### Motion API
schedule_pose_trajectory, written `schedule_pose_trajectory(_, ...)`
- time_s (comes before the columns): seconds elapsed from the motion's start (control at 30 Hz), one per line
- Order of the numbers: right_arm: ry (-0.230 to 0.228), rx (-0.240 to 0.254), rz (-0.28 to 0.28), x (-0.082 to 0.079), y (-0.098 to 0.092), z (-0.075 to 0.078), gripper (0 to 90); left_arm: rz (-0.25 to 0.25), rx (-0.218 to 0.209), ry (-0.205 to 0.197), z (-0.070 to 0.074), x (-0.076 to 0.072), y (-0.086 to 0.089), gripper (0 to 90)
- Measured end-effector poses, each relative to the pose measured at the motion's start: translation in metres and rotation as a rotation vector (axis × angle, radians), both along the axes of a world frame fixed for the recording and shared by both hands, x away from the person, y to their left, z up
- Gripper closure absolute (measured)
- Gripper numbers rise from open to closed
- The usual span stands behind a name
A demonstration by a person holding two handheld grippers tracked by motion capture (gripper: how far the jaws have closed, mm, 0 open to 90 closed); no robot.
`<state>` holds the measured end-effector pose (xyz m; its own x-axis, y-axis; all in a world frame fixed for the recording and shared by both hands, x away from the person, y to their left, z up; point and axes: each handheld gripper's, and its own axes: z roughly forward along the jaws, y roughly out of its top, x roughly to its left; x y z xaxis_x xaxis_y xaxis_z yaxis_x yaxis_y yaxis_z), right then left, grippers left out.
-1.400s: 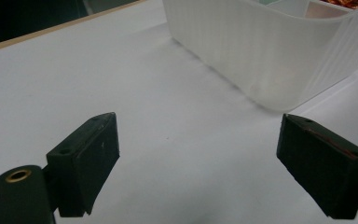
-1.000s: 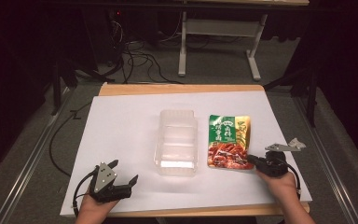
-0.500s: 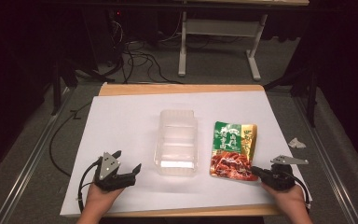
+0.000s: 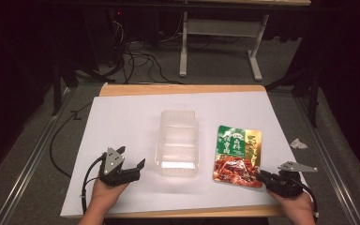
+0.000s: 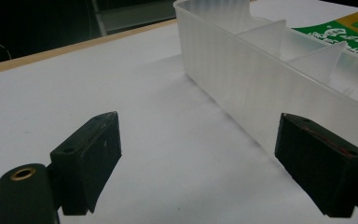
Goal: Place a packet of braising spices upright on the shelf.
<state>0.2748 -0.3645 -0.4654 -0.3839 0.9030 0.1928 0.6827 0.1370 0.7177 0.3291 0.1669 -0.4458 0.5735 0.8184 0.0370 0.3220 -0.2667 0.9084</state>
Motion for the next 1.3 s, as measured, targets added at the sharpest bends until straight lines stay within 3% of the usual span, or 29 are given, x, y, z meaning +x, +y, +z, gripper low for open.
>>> schedule_pose_trajectory(0.07, -0.015, 0.037, -0.026, 0.002, -0.006, 0.001, 61.8, -0.001, 0.005, -0.002, 0.0, -0.001, 0.001, 14.8)
schedule_pose_trajectory(0.3, -0.07, 0.095, -0.075, 0.023, -0.013, 0.004, 47.5, 0.009, -0.006, 0.01, 0.0, -0.012, 0.011, 14.8)
schedule_pose_trajectory(0.5, -0.066, 0.149, -0.103, 0.051, -0.017, 0.0, 34.2, 0.031, 0.0, 0.034, -0.002, -0.024, 0.023, 14.8)
schedule_pose_trajectory(0.63, -0.069, 0.171, -0.13, 0.065, -0.018, 0.0, 30.7, 0.046, 0.01, 0.038, -0.004, -0.031, 0.028, 14.7)
schedule_pose_trajectory(0.77, -0.066, 0.143, -0.136, 0.08, -0.013, 0.0, 29.3, 0.054, 0.016, 0.041, -0.005, -0.038, 0.033, 14.7)
schedule_pose_trajectory(1.07, -0.055, 0.225, -0.179, 0.115, -0.027, -0.002, 26.7, 0.068, 0.028, 0.034, -0.005, -0.048, 0.039, 14.7)
schedule_pose_trajectory(1.3, -0.027, 0.232, -0.193, 0.131, -0.03, -0.005, 26.6, 0.078, 0.031, 0.034, -0.005, -0.048, 0.04, 14.7)
